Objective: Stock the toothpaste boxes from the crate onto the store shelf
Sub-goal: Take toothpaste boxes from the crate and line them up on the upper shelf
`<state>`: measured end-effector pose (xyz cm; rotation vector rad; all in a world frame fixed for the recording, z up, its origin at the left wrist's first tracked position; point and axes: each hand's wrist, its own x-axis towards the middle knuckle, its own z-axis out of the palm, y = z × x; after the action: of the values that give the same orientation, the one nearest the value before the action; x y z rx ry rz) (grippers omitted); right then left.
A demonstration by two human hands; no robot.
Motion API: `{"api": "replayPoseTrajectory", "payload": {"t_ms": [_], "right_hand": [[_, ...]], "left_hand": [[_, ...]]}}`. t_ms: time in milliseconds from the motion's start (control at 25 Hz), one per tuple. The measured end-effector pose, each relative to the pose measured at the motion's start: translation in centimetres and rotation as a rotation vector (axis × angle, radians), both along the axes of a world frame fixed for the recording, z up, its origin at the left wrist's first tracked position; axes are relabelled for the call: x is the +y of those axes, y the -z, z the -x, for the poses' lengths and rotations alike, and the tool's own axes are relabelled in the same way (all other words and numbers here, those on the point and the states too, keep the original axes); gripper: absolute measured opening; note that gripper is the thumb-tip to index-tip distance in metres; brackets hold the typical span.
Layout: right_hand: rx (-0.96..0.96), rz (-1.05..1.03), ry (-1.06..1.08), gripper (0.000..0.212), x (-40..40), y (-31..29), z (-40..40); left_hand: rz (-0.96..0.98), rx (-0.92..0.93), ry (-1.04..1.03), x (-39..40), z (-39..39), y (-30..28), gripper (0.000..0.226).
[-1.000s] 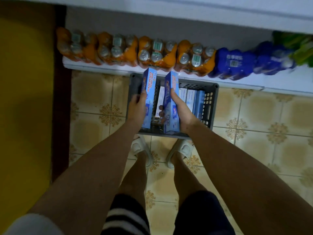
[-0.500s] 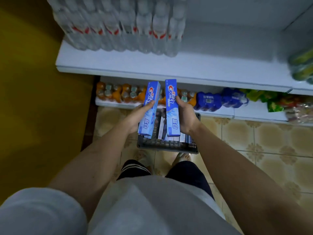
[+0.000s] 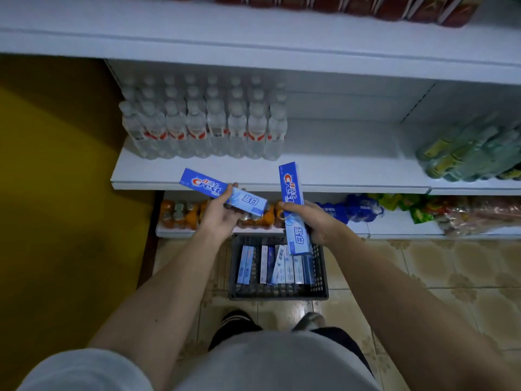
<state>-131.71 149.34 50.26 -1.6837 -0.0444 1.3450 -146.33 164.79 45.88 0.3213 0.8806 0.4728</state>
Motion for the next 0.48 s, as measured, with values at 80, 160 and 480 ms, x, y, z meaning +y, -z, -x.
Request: {"api": "replayPoseTrajectory", "payload": {"t_ms": [80,160,480], "right_hand": [[0.023,-0.054,0.03,0.04,-0.1,-1.1,0.3],[-0.013,-0.1,0.043,0.033,0.0,-2.5,0.4],[-0.211,-0.241,0.086,0.049,-2.8,-7.7,-2.3]], "left_hand": [[0.006,-0.028,-0.048,-0.5,-0.3,-1.3,0.024],[-0.018,-0.057,-0.074,-1.5,-0.7,-2.8,0.036],[-0.21,-0.107,0.04,-5.1,0.2,-11.0,0.067]]}}
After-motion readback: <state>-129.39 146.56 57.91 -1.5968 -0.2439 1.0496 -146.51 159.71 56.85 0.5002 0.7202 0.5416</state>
